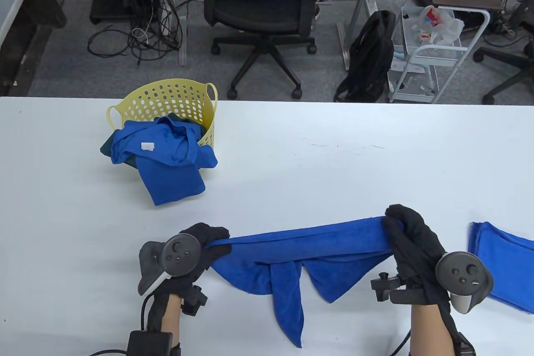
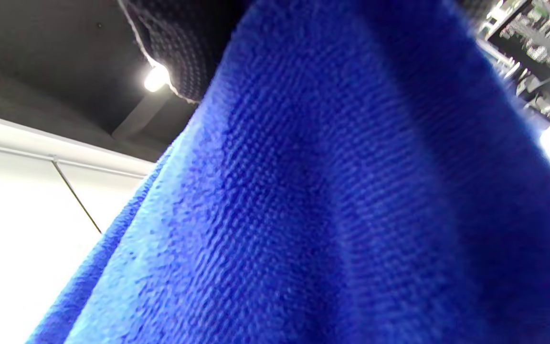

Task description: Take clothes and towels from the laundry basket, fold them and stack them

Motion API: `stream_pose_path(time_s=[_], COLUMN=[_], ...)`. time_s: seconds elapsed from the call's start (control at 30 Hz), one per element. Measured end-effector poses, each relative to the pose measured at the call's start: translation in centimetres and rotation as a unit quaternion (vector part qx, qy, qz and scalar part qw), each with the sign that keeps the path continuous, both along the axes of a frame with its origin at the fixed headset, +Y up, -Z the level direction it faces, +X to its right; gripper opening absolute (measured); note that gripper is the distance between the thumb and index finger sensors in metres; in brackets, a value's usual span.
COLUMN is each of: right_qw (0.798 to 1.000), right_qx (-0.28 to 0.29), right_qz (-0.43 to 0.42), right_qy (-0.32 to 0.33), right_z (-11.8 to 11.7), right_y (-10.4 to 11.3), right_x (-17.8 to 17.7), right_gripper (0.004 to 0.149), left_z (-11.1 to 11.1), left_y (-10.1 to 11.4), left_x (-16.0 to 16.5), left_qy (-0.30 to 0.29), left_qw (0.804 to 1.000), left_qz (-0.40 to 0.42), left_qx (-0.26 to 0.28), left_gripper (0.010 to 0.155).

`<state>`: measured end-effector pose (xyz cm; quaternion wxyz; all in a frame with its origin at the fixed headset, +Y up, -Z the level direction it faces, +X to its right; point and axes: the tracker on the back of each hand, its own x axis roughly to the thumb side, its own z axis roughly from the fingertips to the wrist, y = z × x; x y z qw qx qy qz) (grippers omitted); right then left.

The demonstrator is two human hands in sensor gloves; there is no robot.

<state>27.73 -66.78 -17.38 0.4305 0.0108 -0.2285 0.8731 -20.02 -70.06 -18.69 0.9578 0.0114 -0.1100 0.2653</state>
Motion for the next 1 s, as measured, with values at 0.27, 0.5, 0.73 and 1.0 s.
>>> stream_pose_path(time_s=[0.27, 0.5, 0.73, 1.0], right_qw=[0.999, 0.989, 0.963, 0.902], right_qx=[-0.028, -0.034, -0.041, -0.372], right_qz=[0.04, 0.141, 0.238, -0.207], right_qy=[0.016, -0.015, -0.118, 0.074], right_z=[-0.3, -0.2, 0.4, -7.3], right_y=[-0.3, -0.3, 0.9, 0.5], right_x=[0.6, 0.4, 0.3, 4.6], right_gripper=[0.04, 0.043, 0.037, 0.04], left_z=[-0.2, 0.6, 0.9, -7.2], left_y=[-0.4, 0.2, 1.7, 4.1], left_x=[-3.0, -2.9, -2.1, -0.9], left_qy=[-0.008, 0.119, 0.17, 0.079], left_qw=[0.988, 0.988, 0.982, 0.918], left_qz=[0.153, 0.087, 0.009, 0.182], left_qx=[-0.01, 0.047, 0.086, -0.343], left_gripper=[0.046, 0.043, 0.046, 0.047])
